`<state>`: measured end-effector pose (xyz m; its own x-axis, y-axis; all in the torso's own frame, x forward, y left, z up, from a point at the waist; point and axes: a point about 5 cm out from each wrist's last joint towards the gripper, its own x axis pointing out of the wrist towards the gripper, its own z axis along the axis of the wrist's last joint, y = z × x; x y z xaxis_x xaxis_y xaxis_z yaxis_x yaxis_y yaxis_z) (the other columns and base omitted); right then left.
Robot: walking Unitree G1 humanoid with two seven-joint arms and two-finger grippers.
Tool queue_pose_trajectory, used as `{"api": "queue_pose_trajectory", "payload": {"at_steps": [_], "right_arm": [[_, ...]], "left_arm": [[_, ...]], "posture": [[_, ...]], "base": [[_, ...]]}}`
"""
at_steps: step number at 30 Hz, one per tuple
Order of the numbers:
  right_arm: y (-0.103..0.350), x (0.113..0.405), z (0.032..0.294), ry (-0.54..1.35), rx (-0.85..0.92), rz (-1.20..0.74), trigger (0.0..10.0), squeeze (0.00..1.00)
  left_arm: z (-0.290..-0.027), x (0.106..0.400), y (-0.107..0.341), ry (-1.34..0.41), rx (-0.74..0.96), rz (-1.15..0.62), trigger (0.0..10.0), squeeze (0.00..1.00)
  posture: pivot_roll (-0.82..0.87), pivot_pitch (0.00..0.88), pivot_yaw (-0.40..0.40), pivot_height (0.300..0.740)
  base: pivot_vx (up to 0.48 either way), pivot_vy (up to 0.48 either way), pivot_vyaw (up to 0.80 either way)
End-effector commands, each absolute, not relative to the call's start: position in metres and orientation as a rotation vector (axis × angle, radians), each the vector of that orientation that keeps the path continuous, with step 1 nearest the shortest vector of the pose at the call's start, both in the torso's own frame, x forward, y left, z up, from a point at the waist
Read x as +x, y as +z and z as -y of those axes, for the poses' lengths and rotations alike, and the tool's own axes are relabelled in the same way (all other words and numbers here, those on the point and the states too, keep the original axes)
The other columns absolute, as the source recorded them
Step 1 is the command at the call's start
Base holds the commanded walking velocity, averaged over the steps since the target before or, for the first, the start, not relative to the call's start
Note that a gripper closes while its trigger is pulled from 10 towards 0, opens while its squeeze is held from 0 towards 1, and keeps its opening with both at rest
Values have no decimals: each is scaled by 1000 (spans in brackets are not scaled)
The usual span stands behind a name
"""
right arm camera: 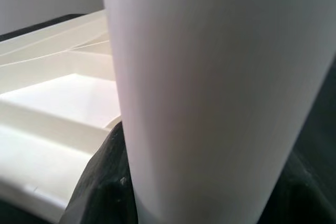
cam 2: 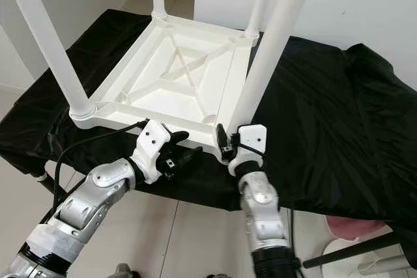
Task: Building children table
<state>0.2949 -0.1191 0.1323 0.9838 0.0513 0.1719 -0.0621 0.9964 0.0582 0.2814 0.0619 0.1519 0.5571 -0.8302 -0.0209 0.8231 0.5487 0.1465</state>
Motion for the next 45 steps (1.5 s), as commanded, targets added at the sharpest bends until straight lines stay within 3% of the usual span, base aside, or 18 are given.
{"api": "queue_pose_trajectory", "payload": {"at_steps": [1, 4, 9, 17, 18, 25, 29, 34, 35, 36, 37, 42, 43, 44, 45], "right_arm": [[120, 292, 117, 7, 66, 106, 10000, 0], [120, 289, 101, 42, 102, 101, 10000, 0], [120, 289, 113, 11, 79, 90, 10000, 0], [121, 289, 108, 24, 95, 81, 10000, 0], [121, 289, 107, 40, 120, 78, 10000, 1000], [127, 289, 117, 82, 103, 125, 10000, 1000], [135, 289, 137, 154, 60, 168, 10000, 1000], [140, 292, 149, 382, 37, 158, 10000, 1000], [142, 295, 152, 415, 11, 159, 10000, 827], [142, 295, 152, 415, 11, 159, 10000, 827], [143, 296, 153, 455, -6, 152, 10000, 0], [142, 306, 153, 602, -96, 120, 10000, 0], [139, 308, 151, 637, -116, 98, 7412, 0], [139, 308, 151, 637, -116, 98, 7412, 0], [132, 309, 148, 683, -144, 66, 0, 0]], "left_arm": [[-58, 276, 147, -1052, 159, 39, 10000, 0], [-56, 276, 147, -1052, 156, 42, 10000, 0], [-56, 277, 148, -1048, 160, 50, 10000, 0], [-57, 278, 148, -1044, 168, 50, 10000, 0], [-57, 278, 148, -1043, 169, 51, 10000, 0], [-57, 281, 151, -1033, 173, 63, 10000, 0], [-59, 282, 151, -1030, 183, 63, 10000, 0], [-62, 283, 155, -1016, 168, 71, 10000, 0], [-63, 283, 155, -1015, 166, 73, 10000, 0], [-63, 283, 155, -1015, 166, 73, 10000, 0], [-62, 283, 156, -1016, 166, 74, 10000, 0], [-62, 283, 157, -1015, 166, 77, 10000, 0], [-63, 283, 157, -1014, 168, 76, 10000, 0], [-63, 283, 157, -1014, 168, 76, 10000, 0], [-63, 282, 156, -1014, 169, 75, 10000, 0]], "posture": [[4, 67, -65, 740], [0, 66, -66, 740], [0, 66, -67, 740], [6, 61, -63, 740], [6, 61, -61, 740], [9, 57, -58, 740], [11, 56, -56, 740], [6, 57, -50, 740], [9, 60, -49, 740], [9, 60, -49, 740], [9, 60, -49, 740], [11, 64, -45, 740], [10, 65, -43, 740], [10, 65, -43, 740], [14, 70, -42, 740]], "base": [[0, 0, 0], [0, 0, 0], [0, 0, 0], [0, 0, 0], [0, 0, 0], [0, 0, 0], [0, 0, 0], [0, 0, 0], [0, 0, 0], [0, 0, 0], [0, 0, 0], [0, 0, 0], [0, 0, 0], [0, 0, 0], [0, 0, 0]]}}
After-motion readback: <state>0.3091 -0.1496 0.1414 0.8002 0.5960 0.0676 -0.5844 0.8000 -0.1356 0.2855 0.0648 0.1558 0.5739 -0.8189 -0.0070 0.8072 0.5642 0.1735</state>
